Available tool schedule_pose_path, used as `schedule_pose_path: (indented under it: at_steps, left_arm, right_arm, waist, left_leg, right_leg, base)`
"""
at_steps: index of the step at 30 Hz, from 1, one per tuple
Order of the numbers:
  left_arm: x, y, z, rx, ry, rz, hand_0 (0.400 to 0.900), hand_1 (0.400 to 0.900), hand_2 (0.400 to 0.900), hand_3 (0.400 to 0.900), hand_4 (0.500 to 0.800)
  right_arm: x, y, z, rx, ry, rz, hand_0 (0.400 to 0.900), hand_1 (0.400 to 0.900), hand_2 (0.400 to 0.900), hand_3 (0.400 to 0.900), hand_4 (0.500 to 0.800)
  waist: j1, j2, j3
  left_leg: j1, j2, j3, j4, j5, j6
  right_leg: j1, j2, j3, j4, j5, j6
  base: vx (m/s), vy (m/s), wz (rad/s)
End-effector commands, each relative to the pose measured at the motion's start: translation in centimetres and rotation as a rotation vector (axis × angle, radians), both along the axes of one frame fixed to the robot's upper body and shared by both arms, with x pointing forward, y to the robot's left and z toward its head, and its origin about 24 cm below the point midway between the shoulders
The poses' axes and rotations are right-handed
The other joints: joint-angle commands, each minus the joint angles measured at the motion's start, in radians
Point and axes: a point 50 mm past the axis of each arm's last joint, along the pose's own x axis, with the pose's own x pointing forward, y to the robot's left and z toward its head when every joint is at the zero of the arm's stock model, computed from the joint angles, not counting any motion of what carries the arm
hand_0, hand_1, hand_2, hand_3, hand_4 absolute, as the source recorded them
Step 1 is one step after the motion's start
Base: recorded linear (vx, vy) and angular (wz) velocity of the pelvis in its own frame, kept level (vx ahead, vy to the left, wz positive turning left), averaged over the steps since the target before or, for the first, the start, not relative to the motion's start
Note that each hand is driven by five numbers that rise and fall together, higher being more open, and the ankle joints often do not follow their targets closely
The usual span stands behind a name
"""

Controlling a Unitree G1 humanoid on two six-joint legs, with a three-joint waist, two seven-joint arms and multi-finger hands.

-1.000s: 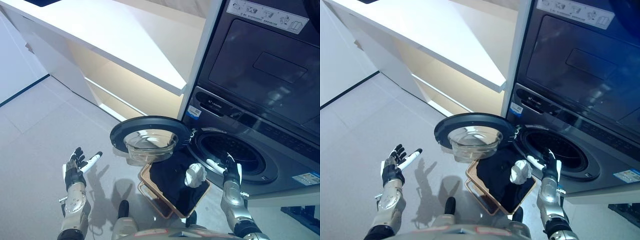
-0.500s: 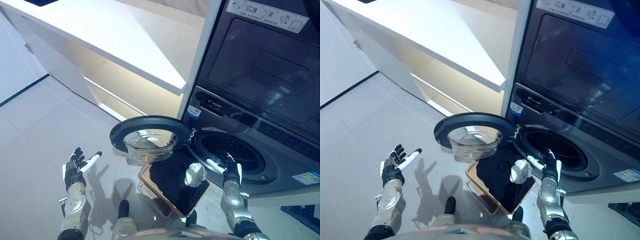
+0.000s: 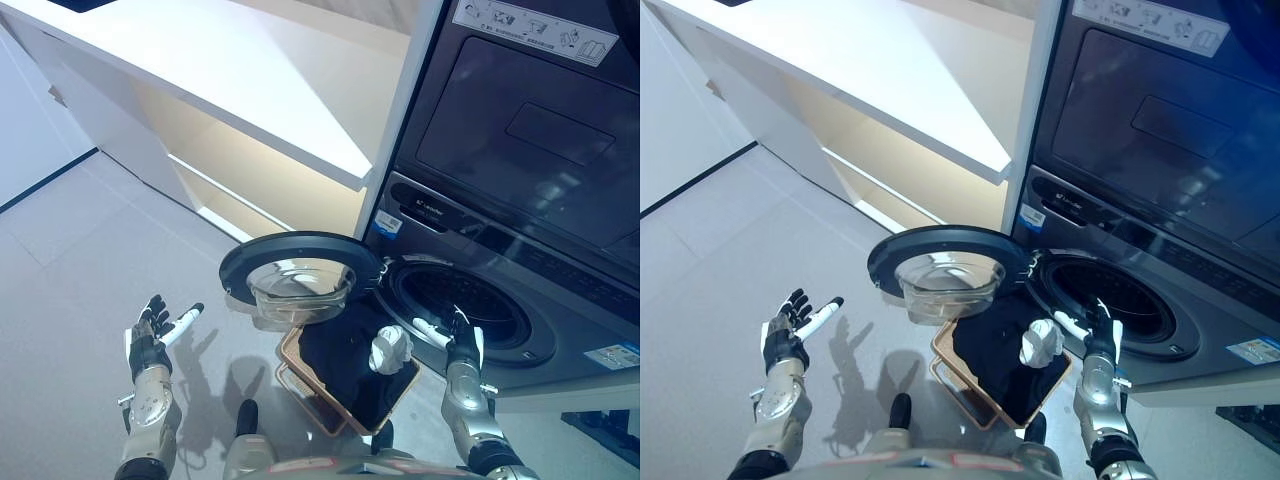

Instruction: Put the clothes in the basket into the washing machine.

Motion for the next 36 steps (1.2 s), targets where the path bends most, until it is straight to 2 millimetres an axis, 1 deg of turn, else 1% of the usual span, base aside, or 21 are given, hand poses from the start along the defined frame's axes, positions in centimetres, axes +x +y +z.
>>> schedule_pose_path:
  at_steps: [1, 2, 4, 6, 9, 10, 11, 13, 15, 19, 20, 23, 26, 27, 30, 32, 36]
  left_arm:
    - [2.1, 2.3, 4.2, 0.122, -0.198, 0.016, 0.9, 0.9, 0.9, 0.9, 0.8]
    - [2.1, 2.4, 4.2, 0.122, -0.197, 0.017, 0.9, 0.9, 0.9, 0.9, 0.8]
    - [2.1, 2.4, 4.2, 0.122, -0.193, 0.017, 0.9, 0.9, 0.9, 0.9, 0.8]
    - [2.4, 2.3, 4.4, 0.122, -0.2, 0.003, 0.9, 0.9, 0.9, 0.9, 0.8]
    - [3.1, 1.4, 5.1, 0.121, -0.238, -0.051, 0.9, 0.9, 0.9, 0.9, 0.8]
    - [3.4, 1.1, 5.5, 0.12, -0.26, -0.071, 0.9, 0.9, 0.9, 0.9, 0.8]
    - [3.6, 1.0, 6.0, 0.115, -0.282, -0.082, 0.9, 0.9, 0.9, 0.9, 0.8]
    - [4.1, 0.3, 6.6, 0.101, -0.319, -0.12, 0.9, 0.9, 0.9, 0.9, 0.8]
    - [4.5, -0.3, 7.5, 0.097, -0.362, -0.145, 0.9, 0.9, 0.9, 0.9, 0.8]
    - [4.6, -0.7, 8.7, 0.113, -0.417, -0.154, 0.9, 0.9, 0.9, 0.9, 0.8]
    - [4.6, -0.9, 8.7, 0.102, -0.423, -0.157, 0.9, 0.9, 0.9, 0.9, 0.8]
    - [4.9, -1.2, 9.5, 0.101, -0.462, -0.163, 0.9, 0.9, 0.9, 0.9, 0.8]
    - [5.2, -1.8, 10.5, 0.093, -0.514, -0.18, 0.9, 0.9, 0.9, 0.9, 0.8]
    - [5.2, -1.8, 10.5, 0.092, -0.515, -0.18, 0.9, 0.9, 0.9, 0.9, 0.8]
    - [5.6, -2.2, 11.1, 0.086, -0.541, -0.193, 0.9, 0.9, 0.9, 0.9, 0.8]
    - [5.7, -2.2, 11.4, 0.085, -0.553, -0.195, 0.9, 0.9, 0.9, 0.9, 0.8]
    - [6.0, -2.5, 12.2, 0.08, -0.585, -0.202, 0.9, 0.9, 0.9, 0.9, 0.8]
  right_arm:
    - [2.8, -0.9, 3.9, -0.057, -0.217, -0.004, 0.9, 0.9, 0.9, 0.9, 0.8]
    - [2.7, -1.1, 3.7, -0.07, -0.201, -0.008, 0.9, 0.9, 0.9, 0.9, 0.8]
    - [2.3, -1.5, 2.7, -0.112, -0.118, -0.02, 0.9, 0.9, 0.9, 0.9, 0.8]
    - [2.6, -1.8, 2.5, -0.117, -0.092, -0.041, 0.9, 0.9, 0.9, 0.9, 0.8]
    - [2.2, -2.5, 0.3, -0.097, 0.076, -0.12, 0.9, 0.9, 0.9, 0.9, 0.8]
    - [2.6, -2.6, 0.0, -0.09, 0.124, -0.136, 0.9, 0.9, 0.9, 0.9, 0.8]
    - [3.4, -2.5, 0.1, -0.097, 0.151, -0.138, 0.9, 0.9, 0.9, 0.9, 0.8]
    - [4.0, -2.6, 0.1, -0.142, 0.242, -0.133, 0.9, 0.9, 0.9, 0.9, 0.8]
    - [5.5, -2.7, 1.3, -0.193, 0.234, -0.124, 0.9, 0.9, 0.9, 0.9, 0.8]
    - [7.5, -4.5, 3.8, -0.253, 0.175, -0.186, 0.9, 0.9, 0.9, 0.9, 0.8]
    - [7.7, -5.0, 4.3, -0.267, 0.165, -0.198, 0.9, 0.9, 0.9, 0.9, 0.8]
    - [8.7, -6.2, 6.1, -0.308, 0.134, -0.241, 0.9, 0.9, 0.9, 0.9, 0.8]
    - [9.1, -8.0, 7.8, -0.326, 0.112, -0.323, 0.9, 0.9, 0.9, 0.9, 0.8]
    - [9.2, -8.0, 7.8, -0.326, 0.111, -0.324, 0.9, 0.9, 0.9, 0.9, 0.8]
    - [9.4, -9.6, 9.3, -0.327, 0.097, -0.404, 0.9, 0.9, 0.9, 0.9, 0.8]
    - [9.2, -9.9, 9.3, -0.322, 0.106, -0.423, 0.9, 0.9, 0.9, 0.9, 0.8]
    - [9.6, -10.3, 10.2, -0.312, 0.105, -0.445, 0.9, 0.9, 0.9, 0.9, 0.8]
  waist:
    - [-0.008, -0.01, -0.023]
    - [-0.009, -0.01, -0.021]
    - [-0.007, -0.009, -0.009]
    - [-0.002, -0.006, 0.01]
    - [0.012, 0.006, 0.057]
    - [0.021, 0.012, 0.077]
    - [0.032, 0.018, 0.094]
    - [0.055, 0.039, 0.129]
    - [0.062, 0.054, 0.166]
    - [0.063, 0.082, 0.233]
    - [0.064, 0.085, 0.243]
    - [0.064, 0.094, 0.276]
    - [0.07, 0.104, 0.313]
    - [0.07, 0.105, 0.312]
    - [0.073, 0.101, 0.333]
    - [0.075, 0.1, 0.337]
    - [0.076, 0.099, 0.365]
  left_leg:
    - [-0.076, 0.021, -0.056, 0.015, 0.003, 0.04]
    - [-0.077, 0.021, -0.057, 0.015, 0.004, 0.04]
    - [-0.091, 0.021, -0.062, 0.016, 0.01, 0.039]
    - [-0.116, 0.022, -0.067, 0.019, 0.019, 0.037]
    - [-0.175, 0.018, -0.076, 0.039, 0.025, 0.037]
    - [-0.199, 0.015, -0.079, 0.054, 0.024, 0.038]
    - [-0.221, 0.014, -0.078, 0.07, 0.022, 0.039]
    - [-0.261, 0.007, -0.075, 0.106, 0.012, 0.045]
    - [-0.305, 0.0, -0.072, 0.153, 0.0, 0.049]
    - [-0.373, -0.014, -0.059, 0.195, -0.006, 0.052]
    - [-0.384, -0.015, -0.055, 0.196, -0.003, 0.051]
    - [-0.422, -0.022, -0.047, 0.201, 0.002, 0.051]
    - [-0.47, -0.028, -0.048, 0.206, 0.009, 0.052]
    - [-0.473, -0.028, -0.048, 0.207, 0.009, 0.052]
    - [-0.497, -0.032, -0.057, 0.201, 0.016, 0.054]
    - [-0.503, -0.033, -0.059, 0.2, 0.016, 0.055]
    - [-0.522, -0.032, -0.065, 0.209, 0.015, 0.058]
  right_leg:
    - [0.074, -0.067, -0.004, 0.075, -0.081, 0.027]
    - [0.071, -0.067, -0.003, 0.077, -0.082, 0.027]
    - [0.06, -0.067, -0.002, 0.08, -0.079, 0.027]
    - [0.038, -0.066, -0.001, 0.082, -0.074, 0.027]
    - [-0.001, -0.072, -0.005, 0.082, -0.059, 0.027]
    - [-0.021, -0.075, -0.004, 0.085, -0.055, 0.026]
    - [-0.04, -0.079, 0.0, 0.087, -0.048, 0.026]
    - [-0.074, -0.09, 0.008, 0.094, -0.041, 0.024]
    - [-0.109, -0.1, 0.022, 0.107, -0.033, 0.022]
    - [-0.175, -0.116, 0.044, 0.126, -0.019, 0.019]
    - [-0.185, -0.116, 0.045, 0.127, -0.017, 0.018]
    - [-0.222, -0.122, 0.051, 0.124, -0.005, 0.019]
    - [-0.267, -0.122, 0.054, 0.129, 0.003, 0.02]
    - [-0.27, -0.122, 0.055, 0.13, 0.003, 0.02]
    - [-0.296, -0.116, 0.05, 0.14, 0.003, 0.019]
    - [-0.303, -0.115, 0.051, 0.144, 0.001, 0.018]
    - [-0.322, -0.116, 0.046, 0.16, -0.002, 0.017]
  base:
    - [0.0, 0.0, 0.0]
    - [0.0, 0.0, 0.0]
    - [-0.04, 0.007, 0.03]
    - [-0.08, 0.006, 0.05]
    - [-0.11, 0.025, 0.06]
    - [-0.14, 0.043, -0.01]
    - [-0.13, 0.06, -0.09]
    - [-0.1, 0.085, -0.14]
    - [-0.1, 0.087, -0.16]
    - [-0.11, 0.083, -0.14]
    - [-0.09, 0.058, -0.08]
    - [-0.08, 0.049, -0.08]
    - [-0.07, 0.026, -0.02]
    - [-0.05, 0.008, 0.03]
    - [-0.01, -0.005, 0.01]
    - [-0.02, -0.022, 0.04]
    - [-0.03, -0.021, 0.04]
